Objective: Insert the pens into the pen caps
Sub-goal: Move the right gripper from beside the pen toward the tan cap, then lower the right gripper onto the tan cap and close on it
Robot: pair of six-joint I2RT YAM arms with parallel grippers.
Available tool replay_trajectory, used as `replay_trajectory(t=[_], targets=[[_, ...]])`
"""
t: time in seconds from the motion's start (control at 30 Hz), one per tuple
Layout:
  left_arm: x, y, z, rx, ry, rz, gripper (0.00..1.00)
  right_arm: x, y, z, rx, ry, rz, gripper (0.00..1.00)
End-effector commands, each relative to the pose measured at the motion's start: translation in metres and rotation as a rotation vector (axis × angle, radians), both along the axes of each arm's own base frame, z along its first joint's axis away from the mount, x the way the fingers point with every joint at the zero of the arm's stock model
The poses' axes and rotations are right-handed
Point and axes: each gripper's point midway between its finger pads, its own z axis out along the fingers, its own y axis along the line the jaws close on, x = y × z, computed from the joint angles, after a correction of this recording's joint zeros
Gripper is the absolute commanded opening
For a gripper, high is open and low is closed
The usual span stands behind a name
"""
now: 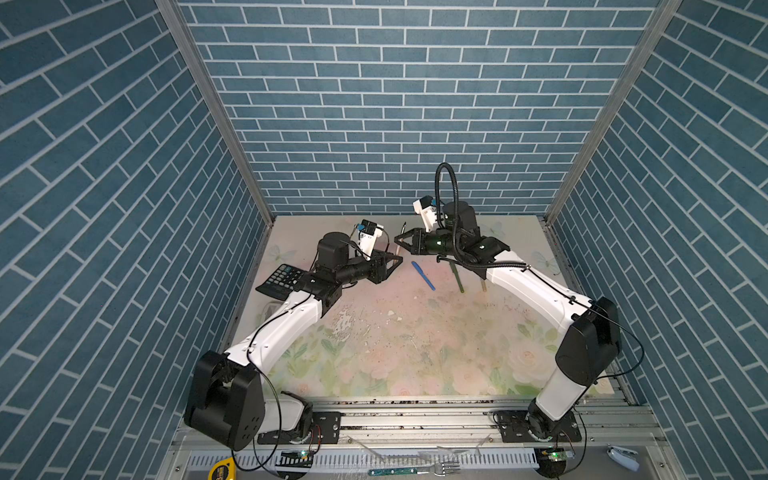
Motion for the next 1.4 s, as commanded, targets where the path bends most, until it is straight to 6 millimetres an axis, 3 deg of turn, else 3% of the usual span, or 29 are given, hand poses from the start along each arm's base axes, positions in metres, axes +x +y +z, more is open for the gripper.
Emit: replay_trajectory(t=[0.0, 0.17, 0.47, 0.7, 0.83, 0.93, 1.0, 1.1, 1.2, 1.37], targets=[[-0.001, -0.002, 0.002, 0.002, -0.004, -0.014, 0.39, -0.009, -0.001, 0.021, 0.040, -0.033, 0.015, 0.00], [-0.002, -0.004, 0.000, 0.001, 0.004, -0.023, 0.24, -0.011, 0.002, 0.021, 0.045, -0.025, 0.032, 0.00], [-0.001, -0.003, -0.001, 0.007, 0.006, -0.021, 0.22, -0.015, 0.008, 0.022, 0.049, -0.022, 0.058, 0.00], [-0.001, -0.004, -0.002, 0.010, 0.010, -0.025, 0.05, -0.018, 0.010, 0.023, 0.055, -0.024, 0.071, 0.00], [0.005, 0.004, -0.003, 0.036, 0.007, 0.034, 0.00, -0.019, 0.008, 0.027, 0.046, -0.033, 0.065, 0.30], [0.022, 0.031, -0.012, 0.116, 0.009, 0.229, 0.00, -0.008, -0.006, 0.025, -0.010, -0.081, -0.026, 0.39], [0.031, 0.056, -0.012, 0.170, -0.002, 0.379, 0.00, 0.004, -0.020, 0.014, -0.081, -0.112, -0.127, 0.41], [0.035, 0.090, -0.003, 0.203, -0.034, 0.552, 0.00, 0.026, -0.034, -0.031, -0.234, -0.060, -0.245, 0.41], [0.031, 0.110, 0.008, 0.201, -0.076, 0.653, 0.00, 0.039, -0.027, -0.077, -0.374, 0.002, -0.231, 0.45], [0.026, 0.125, 0.022, 0.182, -0.110, 0.711, 0.00, 0.064, -0.009, -0.136, -0.522, 0.063, -0.197, 0.53]])
